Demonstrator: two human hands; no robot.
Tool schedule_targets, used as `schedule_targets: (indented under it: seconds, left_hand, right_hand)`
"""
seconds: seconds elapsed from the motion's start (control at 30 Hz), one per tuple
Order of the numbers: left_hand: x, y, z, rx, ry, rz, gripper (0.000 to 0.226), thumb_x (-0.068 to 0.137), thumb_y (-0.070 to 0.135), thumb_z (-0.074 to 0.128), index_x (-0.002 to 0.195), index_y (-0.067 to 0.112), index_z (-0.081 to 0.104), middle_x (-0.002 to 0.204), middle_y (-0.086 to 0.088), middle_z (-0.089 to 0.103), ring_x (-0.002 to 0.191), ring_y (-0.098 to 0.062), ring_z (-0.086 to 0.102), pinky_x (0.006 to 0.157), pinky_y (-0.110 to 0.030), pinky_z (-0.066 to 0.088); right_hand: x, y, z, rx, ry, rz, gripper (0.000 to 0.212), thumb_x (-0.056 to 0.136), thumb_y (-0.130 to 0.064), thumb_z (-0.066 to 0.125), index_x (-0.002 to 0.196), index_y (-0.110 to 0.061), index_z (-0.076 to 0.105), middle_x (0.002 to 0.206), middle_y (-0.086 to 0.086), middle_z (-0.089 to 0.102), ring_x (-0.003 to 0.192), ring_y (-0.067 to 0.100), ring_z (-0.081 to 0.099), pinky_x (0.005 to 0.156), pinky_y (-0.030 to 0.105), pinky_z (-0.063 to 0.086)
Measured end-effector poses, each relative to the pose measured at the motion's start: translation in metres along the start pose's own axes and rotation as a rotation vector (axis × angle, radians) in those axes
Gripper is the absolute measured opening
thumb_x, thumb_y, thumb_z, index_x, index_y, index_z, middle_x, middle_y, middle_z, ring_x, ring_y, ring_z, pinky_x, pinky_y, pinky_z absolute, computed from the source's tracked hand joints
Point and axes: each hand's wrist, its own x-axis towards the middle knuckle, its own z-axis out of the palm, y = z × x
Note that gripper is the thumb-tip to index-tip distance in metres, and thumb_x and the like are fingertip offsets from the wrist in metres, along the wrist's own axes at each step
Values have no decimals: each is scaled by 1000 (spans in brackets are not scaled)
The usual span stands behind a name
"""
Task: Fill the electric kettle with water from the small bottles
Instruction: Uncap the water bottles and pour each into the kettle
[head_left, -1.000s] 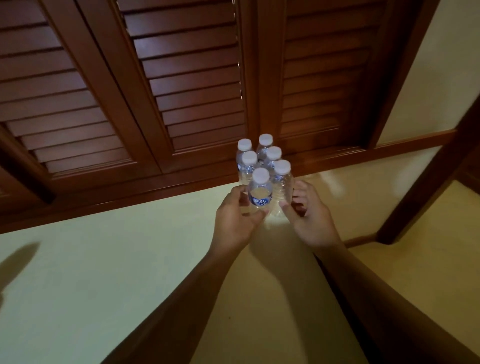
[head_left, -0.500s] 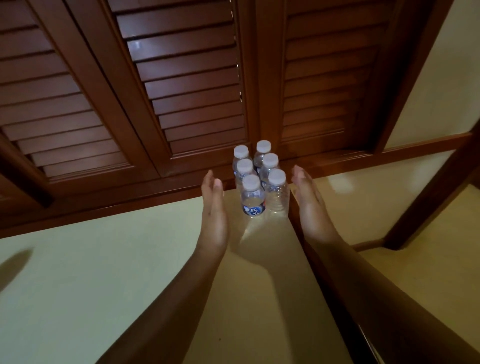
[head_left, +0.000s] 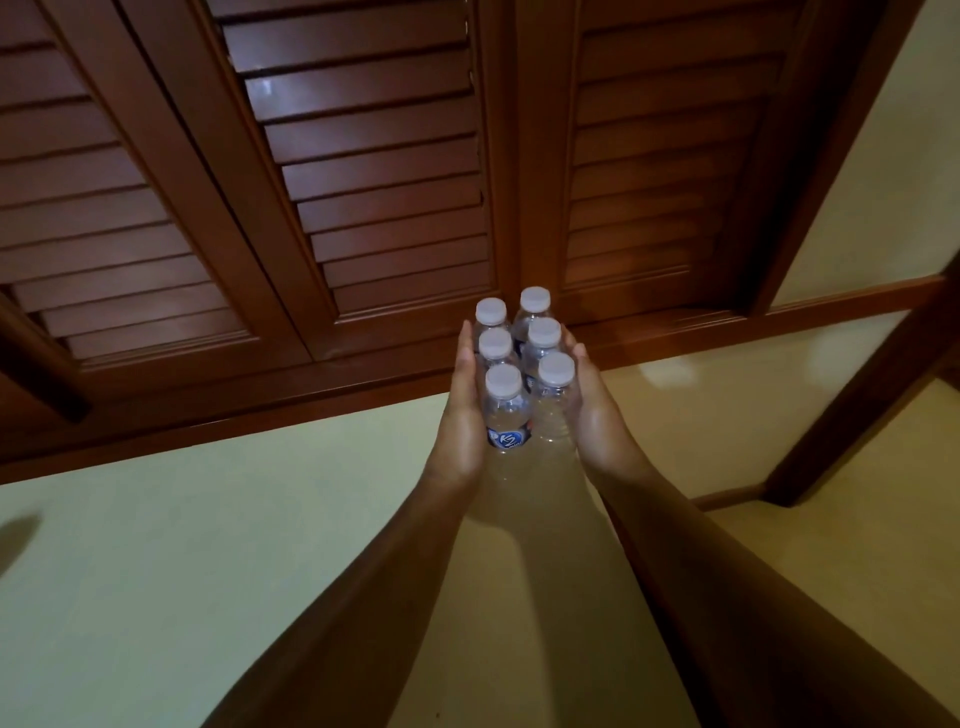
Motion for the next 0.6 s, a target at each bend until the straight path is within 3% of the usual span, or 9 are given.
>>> schedule_targets:
  seconds: [0.13,0.3,0.47,0.53,0.6]
  left_hand:
    - [2,5,9,-2,20,-16,74,100,71,49,157,23,46,155,-15,54,147,-33,48,128,-57,23]
    - [7,5,10,10,35,-33,74,103,68,46,155,15,49,155,-19,53,147,-35,47,128,-55,26]
    - [14,1,3,34,63,16,78,99,72,50,162,27,36,159,-13,49,148,-34,46,127,-58,25]
    - [18,-2,-2,45,47,50,73,100,71,47,162,33,34,158,-8,53,146,-30,51,125,-57,29]
    - [21,-2,-5,76,18,88,62,105,66,39,159,35,39,150,-3,61,139,-23,58,122,-52,37]
  right_hand:
    - [2,-2,-1,16,-4,-9,52,105,-36,36,150,-9,39,138,9,59,126,20,57,103,32,47]
    - [2,-4,-4,-22,12,-7,51,107,-36,33,150,-9,41,143,13,57,130,23,56,105,35,46]
    - [5,0,-9,16,12,24,51,107,-43,35,153,-21,38,150,6,53,138,21,50,117,43,35]
    - [6,1,-13,11,30,10,54,105,-46,38,156,-29,32,152,-2,50,138,14,50,116,39,39]
    - [3,0,-14,-2,41,-6,56,103,-46,36,157,-30,29,153,-5,49,134,8,52,105,28,49]
